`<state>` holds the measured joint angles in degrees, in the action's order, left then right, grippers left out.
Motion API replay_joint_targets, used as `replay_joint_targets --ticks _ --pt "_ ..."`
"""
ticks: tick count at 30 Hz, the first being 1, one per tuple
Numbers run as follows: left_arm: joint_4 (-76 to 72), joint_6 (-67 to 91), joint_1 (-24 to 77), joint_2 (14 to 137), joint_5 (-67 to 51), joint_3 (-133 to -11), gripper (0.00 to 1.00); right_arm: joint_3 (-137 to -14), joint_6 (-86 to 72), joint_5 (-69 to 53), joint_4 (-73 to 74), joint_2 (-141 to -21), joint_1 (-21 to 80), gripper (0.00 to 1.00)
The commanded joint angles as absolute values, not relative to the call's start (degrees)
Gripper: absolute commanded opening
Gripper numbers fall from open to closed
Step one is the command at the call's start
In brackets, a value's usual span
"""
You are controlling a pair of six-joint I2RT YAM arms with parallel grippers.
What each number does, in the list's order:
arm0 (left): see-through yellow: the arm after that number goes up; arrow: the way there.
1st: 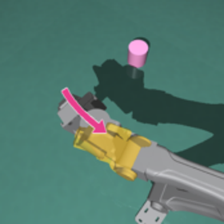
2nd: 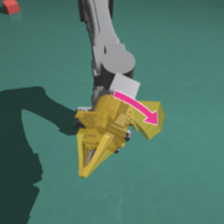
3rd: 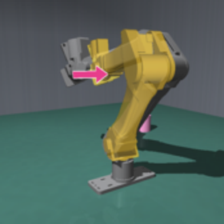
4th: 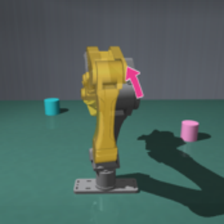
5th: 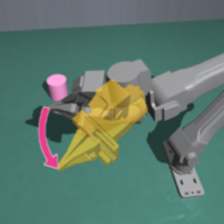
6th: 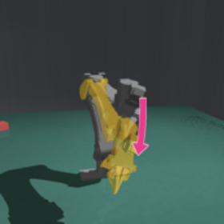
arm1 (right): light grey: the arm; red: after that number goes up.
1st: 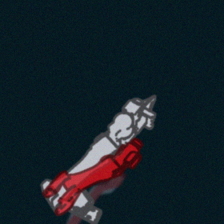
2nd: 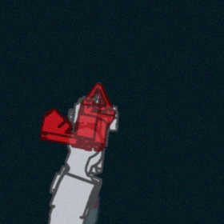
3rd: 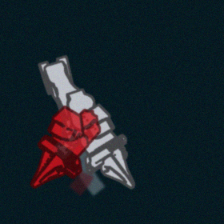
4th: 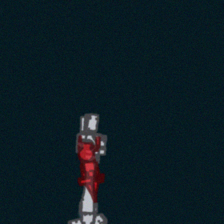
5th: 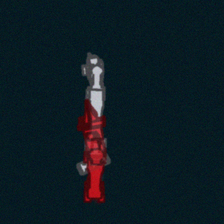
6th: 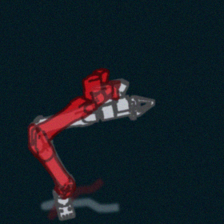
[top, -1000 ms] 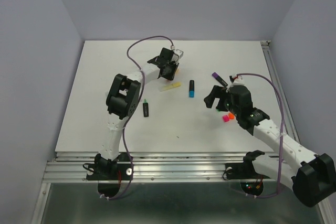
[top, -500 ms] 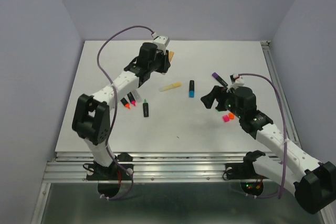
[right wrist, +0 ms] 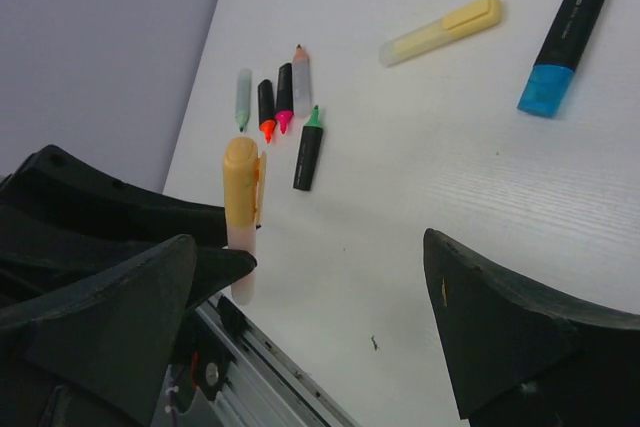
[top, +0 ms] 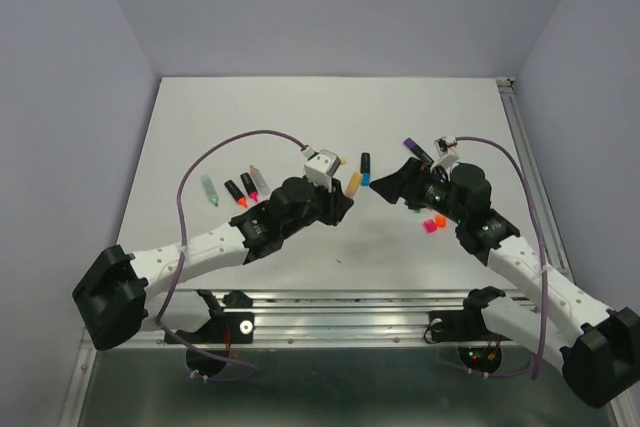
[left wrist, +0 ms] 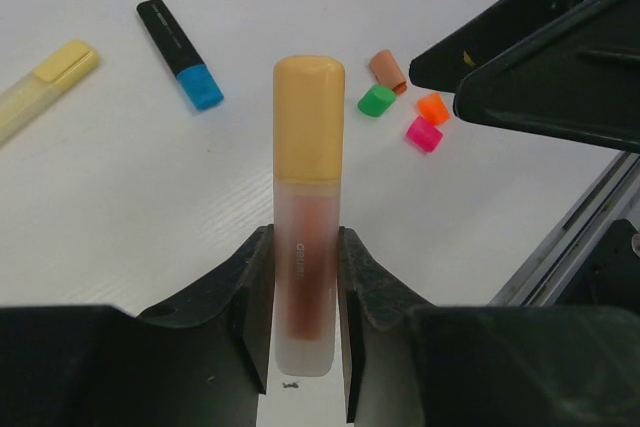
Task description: Open the pen caps
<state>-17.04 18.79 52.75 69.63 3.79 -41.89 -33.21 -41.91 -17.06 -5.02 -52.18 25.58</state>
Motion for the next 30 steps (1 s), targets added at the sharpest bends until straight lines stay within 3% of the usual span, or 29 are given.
replay_joint_targets --ticks 1,12,15,20,27,30 --pt "-22.1 22.5 55.7 66.2 10.2 -41.0 0.00 -35.9 -44.0 -17.2 -8.4 -52.1 26.3 1.00" --pt "-21.4 22.3 59.2 69.8 12.2 -43.7 0.00 -38.0 -46.3 -18.6 -14.9 -59.1 30.8 0.96" --pt "-21.3 22.2 59.6 70.4 12.4 -44.2 0.00 -39.1 -46.1 -17.0 -14.9 -61.3 32.3 0.88" --pt "-20.6 22.3 60.0 70.6 12.7 -44.5 0.00 -39.8 -46.2 -14.2 -15.0 -63.4 34.4 0.60" --pt "-19.6 22.6 60.3 70.7 13.0 -43.9 0.00 -40.6 -46.9 -12.9 -15.8 -65.4 35.0 0.43" --pt "-19.5 22.7 60.4 70.1 13.2 -43.2 0.00 -40.8 -46.8 -12.0 -15.3 -65.7 35.2 0.42"
